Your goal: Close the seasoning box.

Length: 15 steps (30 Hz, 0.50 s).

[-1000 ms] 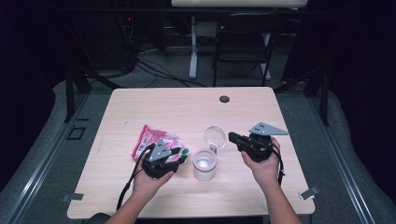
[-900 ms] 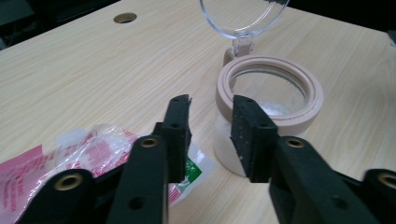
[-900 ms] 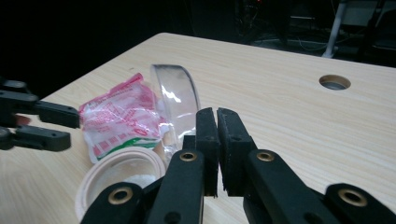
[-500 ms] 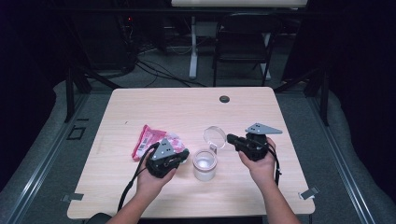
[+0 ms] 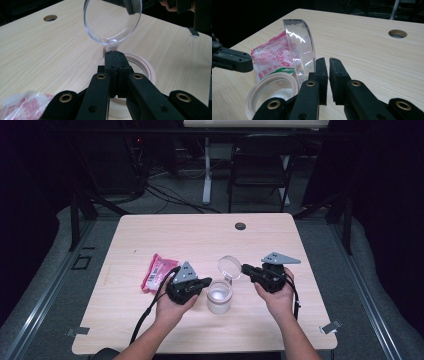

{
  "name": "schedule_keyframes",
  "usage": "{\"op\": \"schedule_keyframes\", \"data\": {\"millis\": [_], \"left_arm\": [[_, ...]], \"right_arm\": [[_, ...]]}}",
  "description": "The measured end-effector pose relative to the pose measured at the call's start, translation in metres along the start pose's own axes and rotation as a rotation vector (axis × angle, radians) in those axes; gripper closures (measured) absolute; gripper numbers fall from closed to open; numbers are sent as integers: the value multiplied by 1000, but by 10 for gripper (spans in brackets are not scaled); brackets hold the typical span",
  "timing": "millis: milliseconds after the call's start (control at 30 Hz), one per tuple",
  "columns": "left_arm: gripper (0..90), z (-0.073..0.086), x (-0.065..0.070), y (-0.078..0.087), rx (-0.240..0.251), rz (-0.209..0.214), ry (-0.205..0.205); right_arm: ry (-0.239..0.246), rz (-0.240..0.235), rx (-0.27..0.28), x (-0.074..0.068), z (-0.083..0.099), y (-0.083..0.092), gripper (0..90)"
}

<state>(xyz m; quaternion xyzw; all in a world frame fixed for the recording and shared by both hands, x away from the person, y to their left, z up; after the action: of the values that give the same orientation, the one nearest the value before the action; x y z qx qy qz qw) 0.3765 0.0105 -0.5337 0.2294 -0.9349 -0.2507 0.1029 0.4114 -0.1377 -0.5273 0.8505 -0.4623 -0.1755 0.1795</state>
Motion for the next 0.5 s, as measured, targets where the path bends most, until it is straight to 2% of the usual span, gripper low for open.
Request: {"op": "schedule_keyframes", "data": {"millis": [233,500], "left_arm": [[900,-15,0,-9,-16,-3,-26],[900,-24,0,-10,-31,-5,-41]], "right_arm": [[3,-6,0,-2,0,0,842],[27,-28,-5,-10,1,0,834]]}}
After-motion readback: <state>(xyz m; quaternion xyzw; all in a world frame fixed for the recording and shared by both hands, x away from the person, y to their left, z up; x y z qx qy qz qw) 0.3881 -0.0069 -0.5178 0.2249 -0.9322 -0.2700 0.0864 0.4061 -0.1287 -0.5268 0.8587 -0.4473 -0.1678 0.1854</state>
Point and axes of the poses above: each handheld gripper's, and its own axes: y roughly backward along the jaws, z roughly out of its underside, x roughly to its right, the point moved 10 cm from there along -y, roughly forward along the jaws, and after that the axes turned 6 degrees about z, right-handed, at the moved point
